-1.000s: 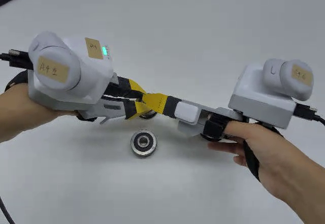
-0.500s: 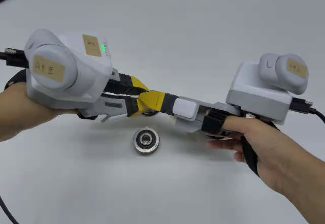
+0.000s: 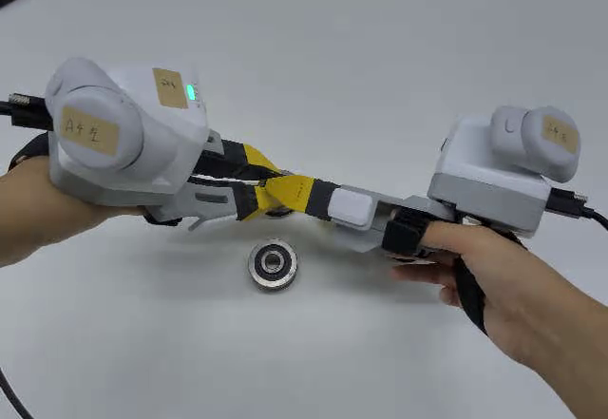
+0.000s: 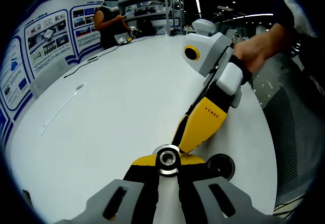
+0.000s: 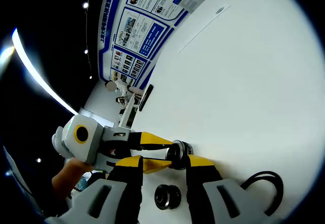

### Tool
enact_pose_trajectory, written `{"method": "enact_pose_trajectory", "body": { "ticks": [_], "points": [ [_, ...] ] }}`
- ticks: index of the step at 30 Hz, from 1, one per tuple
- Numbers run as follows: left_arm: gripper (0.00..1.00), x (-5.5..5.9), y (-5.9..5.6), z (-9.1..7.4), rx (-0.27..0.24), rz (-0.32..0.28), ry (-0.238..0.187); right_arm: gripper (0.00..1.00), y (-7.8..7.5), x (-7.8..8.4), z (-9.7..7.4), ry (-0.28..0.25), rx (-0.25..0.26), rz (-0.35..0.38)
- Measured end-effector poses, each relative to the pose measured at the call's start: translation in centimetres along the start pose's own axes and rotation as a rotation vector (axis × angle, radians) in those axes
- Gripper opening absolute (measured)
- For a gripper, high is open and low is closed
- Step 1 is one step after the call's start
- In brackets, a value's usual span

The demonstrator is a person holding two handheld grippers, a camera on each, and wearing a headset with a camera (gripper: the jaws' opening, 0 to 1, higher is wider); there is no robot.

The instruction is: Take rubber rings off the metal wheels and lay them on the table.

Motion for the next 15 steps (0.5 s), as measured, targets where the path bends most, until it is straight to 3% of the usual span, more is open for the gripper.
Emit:
{"method": "enact_pose_trajectory", "body": {
  "ticks": [5, 13, 15],
  "points": [
    [0.13, 0.0, -0.1, 0.0, 0.000, 0.002, 0.001, 0.30, 0.0, -0.2, 0.0, 0.002, -0.004, -0.005],
    [0.13, 0.0, -0.1, 0.0, 0.000, -0.001, 0.000, 0.04, -1.2, 0.1, 0.0, 0.025, 0.084, -0.004],
    [0.13, 0.0, -0.1, 0.0, 0.000, -0.001, 0.000, 0.03, -1.2, 0.1, 0.0, 0.020, 0.094, -0.003]
  ]
}}
Point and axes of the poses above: the centre of the closed fingertips' face, and the gripper's own axes: z roughly forward along the fingers, y roughly to its left, x roughly out of its underside, the point moved 9 cm from there along -z, roughly backward along the fingers, and after that the axes turned 11 degrees about -z, right-handed, at the moved point
